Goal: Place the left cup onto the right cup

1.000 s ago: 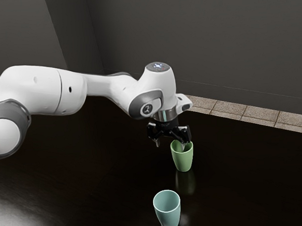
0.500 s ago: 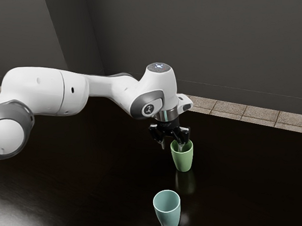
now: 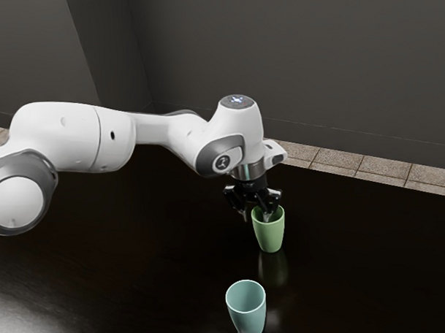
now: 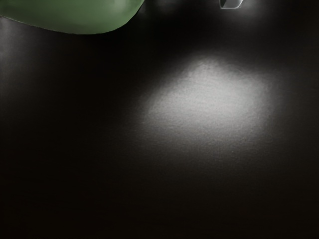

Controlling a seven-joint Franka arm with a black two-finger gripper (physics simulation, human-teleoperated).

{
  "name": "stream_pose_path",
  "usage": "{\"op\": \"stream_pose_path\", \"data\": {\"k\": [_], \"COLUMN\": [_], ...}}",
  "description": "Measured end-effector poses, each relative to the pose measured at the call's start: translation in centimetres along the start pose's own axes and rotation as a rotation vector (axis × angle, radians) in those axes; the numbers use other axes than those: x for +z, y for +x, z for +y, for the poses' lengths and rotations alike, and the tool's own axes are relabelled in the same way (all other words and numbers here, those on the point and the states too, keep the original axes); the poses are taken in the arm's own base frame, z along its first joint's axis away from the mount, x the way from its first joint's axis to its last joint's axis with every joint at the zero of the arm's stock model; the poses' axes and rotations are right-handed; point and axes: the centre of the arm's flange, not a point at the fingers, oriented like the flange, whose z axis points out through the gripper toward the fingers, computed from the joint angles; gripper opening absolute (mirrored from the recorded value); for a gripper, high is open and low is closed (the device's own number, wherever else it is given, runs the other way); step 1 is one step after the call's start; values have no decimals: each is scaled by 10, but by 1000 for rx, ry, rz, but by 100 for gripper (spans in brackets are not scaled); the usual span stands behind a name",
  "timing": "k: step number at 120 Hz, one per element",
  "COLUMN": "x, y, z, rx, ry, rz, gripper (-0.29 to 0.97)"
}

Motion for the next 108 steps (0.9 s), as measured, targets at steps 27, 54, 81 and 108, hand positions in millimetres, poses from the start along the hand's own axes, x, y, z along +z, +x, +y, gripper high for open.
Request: {"op": "stream_pose_path", "data": {"k": [27,54,81,108], "x": [3,5,2,-11], "y": [0,0,-1,-2], "z": [1,1,2,6], "rx": [6,5,4,8], "ry": [8,10,10,14], "rz": [2,1,5,22], "gripper": [15,5,-4,-8]}}
